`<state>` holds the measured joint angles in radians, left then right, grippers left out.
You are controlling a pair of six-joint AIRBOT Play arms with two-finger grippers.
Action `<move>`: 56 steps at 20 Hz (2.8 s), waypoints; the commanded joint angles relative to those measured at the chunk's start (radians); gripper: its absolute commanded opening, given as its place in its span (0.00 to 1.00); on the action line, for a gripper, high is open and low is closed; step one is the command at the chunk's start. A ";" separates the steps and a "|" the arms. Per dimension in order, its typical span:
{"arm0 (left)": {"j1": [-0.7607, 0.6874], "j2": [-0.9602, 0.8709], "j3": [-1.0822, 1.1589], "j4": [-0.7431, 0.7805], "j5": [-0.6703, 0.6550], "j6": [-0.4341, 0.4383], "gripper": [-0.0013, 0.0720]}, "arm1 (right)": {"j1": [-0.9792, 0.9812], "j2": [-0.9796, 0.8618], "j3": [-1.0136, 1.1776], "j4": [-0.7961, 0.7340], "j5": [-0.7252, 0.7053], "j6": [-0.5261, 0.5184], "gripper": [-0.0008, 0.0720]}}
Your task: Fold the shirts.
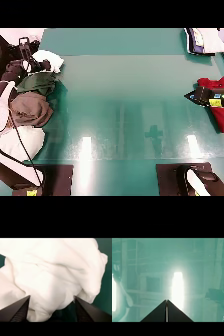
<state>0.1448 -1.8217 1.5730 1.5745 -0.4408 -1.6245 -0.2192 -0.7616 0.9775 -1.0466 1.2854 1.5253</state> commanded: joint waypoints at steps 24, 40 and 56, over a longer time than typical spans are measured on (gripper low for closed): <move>-0.352 0.384 0.514 -0.316 -0.568 0.327 0.06 | 0.001 0.002 0.001 0.013 -0.280 0.001 0.04; -0.814 0.448 0.027 -0.616 -0.768 0.367 0.43 | 0.001 0.093 0.001 0.183 -0.310 -0.001 0.04; -0.394 0.615 -0.697 -0.590 -0.710 0.456 0.74 | -0.026 0.132 0.001 0.185 -0.275 -0.008 0.04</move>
<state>-0.2813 -1.2236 1.0836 1.0134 -1.3251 -1.2396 -0.2451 -0.6136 0.9783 -0.8639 0.9863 1.5169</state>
